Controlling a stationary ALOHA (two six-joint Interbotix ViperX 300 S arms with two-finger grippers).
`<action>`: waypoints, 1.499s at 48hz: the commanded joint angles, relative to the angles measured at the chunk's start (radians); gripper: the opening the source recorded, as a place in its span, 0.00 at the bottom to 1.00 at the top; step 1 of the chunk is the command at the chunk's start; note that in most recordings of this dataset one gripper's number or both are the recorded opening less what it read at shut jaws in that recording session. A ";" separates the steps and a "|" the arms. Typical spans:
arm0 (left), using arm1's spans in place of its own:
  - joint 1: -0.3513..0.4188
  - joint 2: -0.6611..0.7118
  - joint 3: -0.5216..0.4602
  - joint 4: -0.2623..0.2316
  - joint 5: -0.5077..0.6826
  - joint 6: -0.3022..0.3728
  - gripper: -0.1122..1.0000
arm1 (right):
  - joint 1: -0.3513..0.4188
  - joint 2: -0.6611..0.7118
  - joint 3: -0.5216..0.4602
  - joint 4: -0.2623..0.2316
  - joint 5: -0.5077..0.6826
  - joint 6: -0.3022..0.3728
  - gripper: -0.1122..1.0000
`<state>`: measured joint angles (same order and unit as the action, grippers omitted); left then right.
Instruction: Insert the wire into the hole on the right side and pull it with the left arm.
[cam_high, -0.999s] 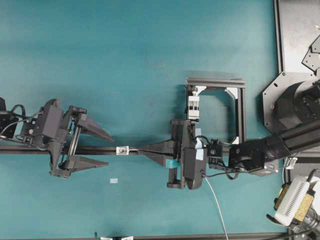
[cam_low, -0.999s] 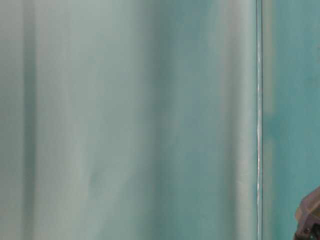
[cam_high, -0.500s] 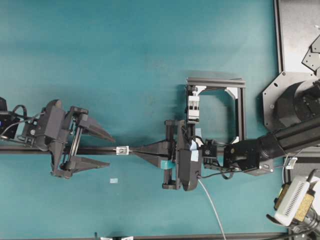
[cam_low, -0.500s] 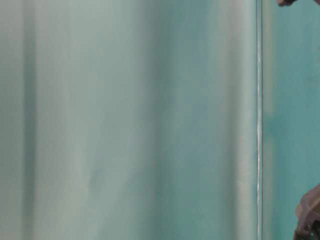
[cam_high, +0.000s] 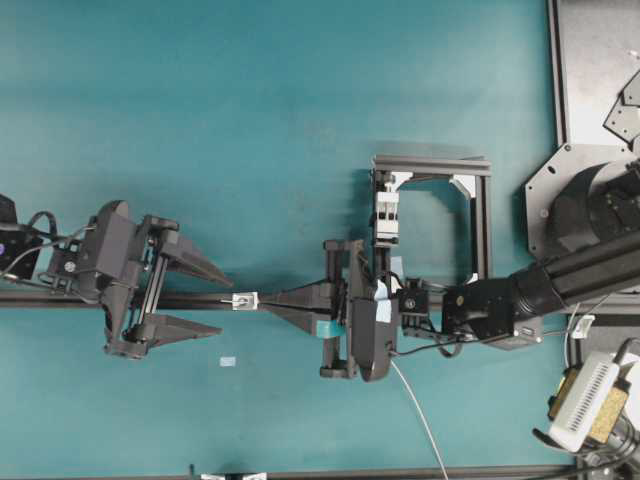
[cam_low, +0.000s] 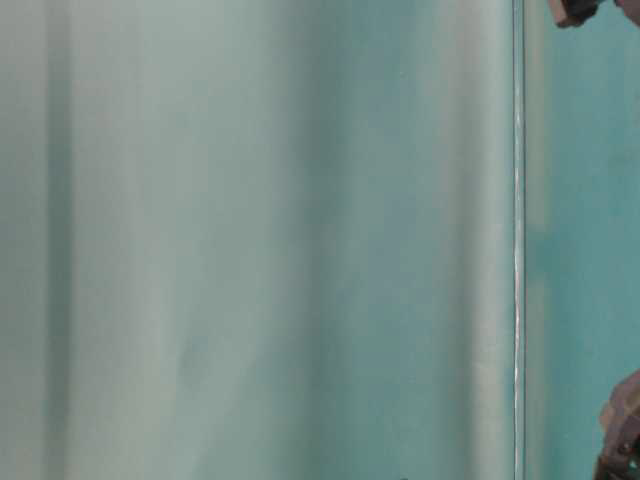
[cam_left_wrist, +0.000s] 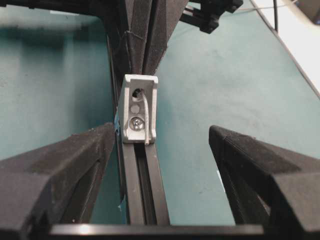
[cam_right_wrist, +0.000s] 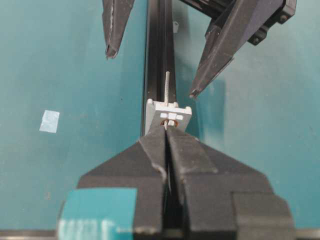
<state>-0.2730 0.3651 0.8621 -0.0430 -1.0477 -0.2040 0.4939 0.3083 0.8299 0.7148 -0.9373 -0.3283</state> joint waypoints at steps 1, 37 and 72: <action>-0.005 -0.015 -0.017 -0.002 0.005 -0.002 0.91 | -0.003 -0.014 -0.015 -0.005 -0.003 -0.002 0.12; -0.006 -0.015 -0.049 -0.002 0.026 -0.031 0.90 | -0.005 -0.014 -0.014 -0.005 0.009 0.000 0.12; -0.006 -0.034 -0.077 -0.003 0.107 -0.054 0.05 | -0.006 -0.014 -0.015 -0.005 0.009 0.000 0.12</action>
<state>-0.2761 0.3636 0.7961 -0.0460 -0.9434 -0.2577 0.4893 0.3083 0.8283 0.7118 -0.9235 -0.3283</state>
